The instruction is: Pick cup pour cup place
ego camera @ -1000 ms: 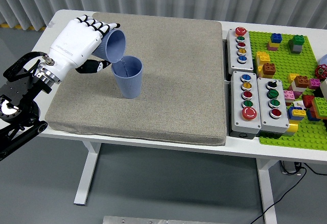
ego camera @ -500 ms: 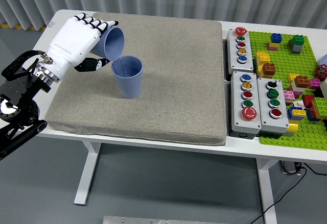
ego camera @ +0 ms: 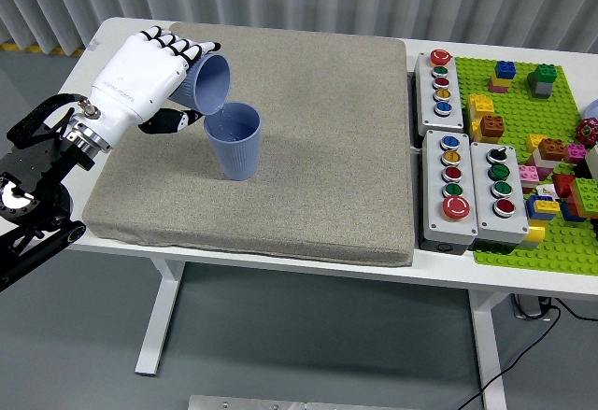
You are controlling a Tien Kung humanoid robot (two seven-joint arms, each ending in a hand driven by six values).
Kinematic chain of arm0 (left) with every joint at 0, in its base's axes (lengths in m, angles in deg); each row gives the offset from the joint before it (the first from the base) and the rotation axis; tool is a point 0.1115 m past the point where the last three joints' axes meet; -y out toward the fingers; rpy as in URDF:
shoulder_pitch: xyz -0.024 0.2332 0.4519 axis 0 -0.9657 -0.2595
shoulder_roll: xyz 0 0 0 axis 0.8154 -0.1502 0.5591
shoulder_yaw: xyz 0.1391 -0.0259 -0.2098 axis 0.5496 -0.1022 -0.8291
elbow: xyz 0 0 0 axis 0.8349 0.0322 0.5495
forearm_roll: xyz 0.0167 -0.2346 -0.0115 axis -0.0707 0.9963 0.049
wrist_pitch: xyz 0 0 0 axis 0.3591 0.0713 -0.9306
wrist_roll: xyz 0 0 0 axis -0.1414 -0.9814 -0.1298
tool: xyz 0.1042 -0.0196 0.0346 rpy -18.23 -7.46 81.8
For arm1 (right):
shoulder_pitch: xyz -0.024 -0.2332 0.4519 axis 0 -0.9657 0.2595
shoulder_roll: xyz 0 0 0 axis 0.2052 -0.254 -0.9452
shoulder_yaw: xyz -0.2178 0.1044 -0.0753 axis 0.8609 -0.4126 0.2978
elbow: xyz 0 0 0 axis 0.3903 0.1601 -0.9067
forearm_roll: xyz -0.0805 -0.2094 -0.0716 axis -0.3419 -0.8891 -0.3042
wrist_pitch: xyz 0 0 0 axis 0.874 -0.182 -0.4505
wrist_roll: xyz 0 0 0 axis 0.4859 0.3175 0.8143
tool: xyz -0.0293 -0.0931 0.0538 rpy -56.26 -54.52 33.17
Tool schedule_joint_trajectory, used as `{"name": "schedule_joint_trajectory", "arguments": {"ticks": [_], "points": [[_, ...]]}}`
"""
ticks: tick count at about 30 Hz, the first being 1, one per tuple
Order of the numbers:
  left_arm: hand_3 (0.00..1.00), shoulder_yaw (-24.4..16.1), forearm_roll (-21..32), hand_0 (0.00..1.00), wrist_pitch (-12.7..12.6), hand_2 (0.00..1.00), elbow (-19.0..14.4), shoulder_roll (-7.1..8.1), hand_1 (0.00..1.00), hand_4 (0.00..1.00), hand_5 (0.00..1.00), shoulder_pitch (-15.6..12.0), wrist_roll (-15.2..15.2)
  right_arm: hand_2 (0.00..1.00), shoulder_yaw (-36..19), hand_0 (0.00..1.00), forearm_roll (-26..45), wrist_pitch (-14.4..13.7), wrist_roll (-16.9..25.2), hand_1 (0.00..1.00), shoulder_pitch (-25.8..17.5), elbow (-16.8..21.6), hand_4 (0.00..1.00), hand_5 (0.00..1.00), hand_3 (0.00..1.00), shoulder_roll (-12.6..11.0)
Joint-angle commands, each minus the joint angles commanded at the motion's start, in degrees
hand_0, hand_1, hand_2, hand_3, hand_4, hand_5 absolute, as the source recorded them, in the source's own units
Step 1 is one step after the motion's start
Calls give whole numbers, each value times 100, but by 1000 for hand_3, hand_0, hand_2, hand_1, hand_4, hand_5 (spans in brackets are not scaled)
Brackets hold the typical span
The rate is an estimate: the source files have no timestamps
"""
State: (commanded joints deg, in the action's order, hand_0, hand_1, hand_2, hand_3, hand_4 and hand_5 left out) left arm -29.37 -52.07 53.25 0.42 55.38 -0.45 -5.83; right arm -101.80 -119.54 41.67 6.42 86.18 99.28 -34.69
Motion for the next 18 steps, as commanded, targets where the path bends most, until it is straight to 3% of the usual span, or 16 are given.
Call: {"name": "schedule_joint_trajectory", "arguments": {"ticks": [18], "points": [[570,81,0,675,35,540,11,5,550,587,45,88,-10,627,29,695,47,-9,5,698,2,0,178,312,613,5]]}}
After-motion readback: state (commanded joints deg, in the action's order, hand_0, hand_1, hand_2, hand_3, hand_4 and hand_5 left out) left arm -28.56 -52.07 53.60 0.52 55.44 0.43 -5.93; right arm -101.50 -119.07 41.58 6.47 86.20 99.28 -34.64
